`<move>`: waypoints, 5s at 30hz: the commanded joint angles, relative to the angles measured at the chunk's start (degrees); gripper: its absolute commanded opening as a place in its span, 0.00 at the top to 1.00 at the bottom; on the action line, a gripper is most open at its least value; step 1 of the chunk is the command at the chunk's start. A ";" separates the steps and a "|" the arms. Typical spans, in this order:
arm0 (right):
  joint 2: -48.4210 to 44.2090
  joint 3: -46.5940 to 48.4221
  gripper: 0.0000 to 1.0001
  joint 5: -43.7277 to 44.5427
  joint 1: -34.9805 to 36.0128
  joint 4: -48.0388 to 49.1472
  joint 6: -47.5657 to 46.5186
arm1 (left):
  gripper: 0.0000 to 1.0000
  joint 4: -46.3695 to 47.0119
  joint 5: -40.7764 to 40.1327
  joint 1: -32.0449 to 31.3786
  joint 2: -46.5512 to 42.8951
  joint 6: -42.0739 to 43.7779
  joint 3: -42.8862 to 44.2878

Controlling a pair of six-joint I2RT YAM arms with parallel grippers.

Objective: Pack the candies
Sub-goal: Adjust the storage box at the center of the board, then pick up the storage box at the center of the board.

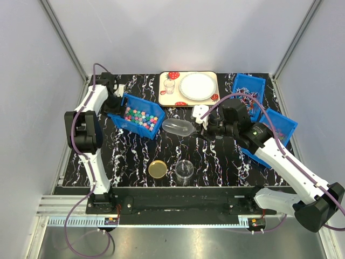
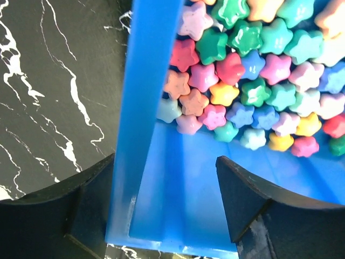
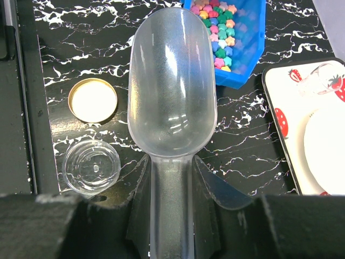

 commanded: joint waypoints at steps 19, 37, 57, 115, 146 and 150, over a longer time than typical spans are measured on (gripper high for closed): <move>-2.86 0.50 1.00 -1.44 0.36 1.24 0.23 | 0.55 -12.77 5.54 3.31 8.56 10.45 15.58; -1.28 1.91 1.00 -2.06 0.45 0.54 0.58 | 0.74 -13.82 6.69 4.54 13.13 11.51 17.16; 4.17 7.97 1.00 4.96 1.84 -1.13 2.86 | 1.00 -9.96 11.24 4.10 6.82 8.79 12.60; 18.32 31.53 1.00 21.75 8.44 -15.89 1.12 | 1.00 -1.87 28.67 3.93 -4.53 -2.73 -2.79; 60.85 76.49 1.00 35.03 12.22 -52.96 -14.18 | 1.00 -4.59 13.36 -5.91 -11.92 -4.23 -4.55; 64.99 80.22 1.00 35.91 12.57 -56.23 -15.76 | 1.00 -4.59 13.63 -6.27 -11.92 -4.14 -4.63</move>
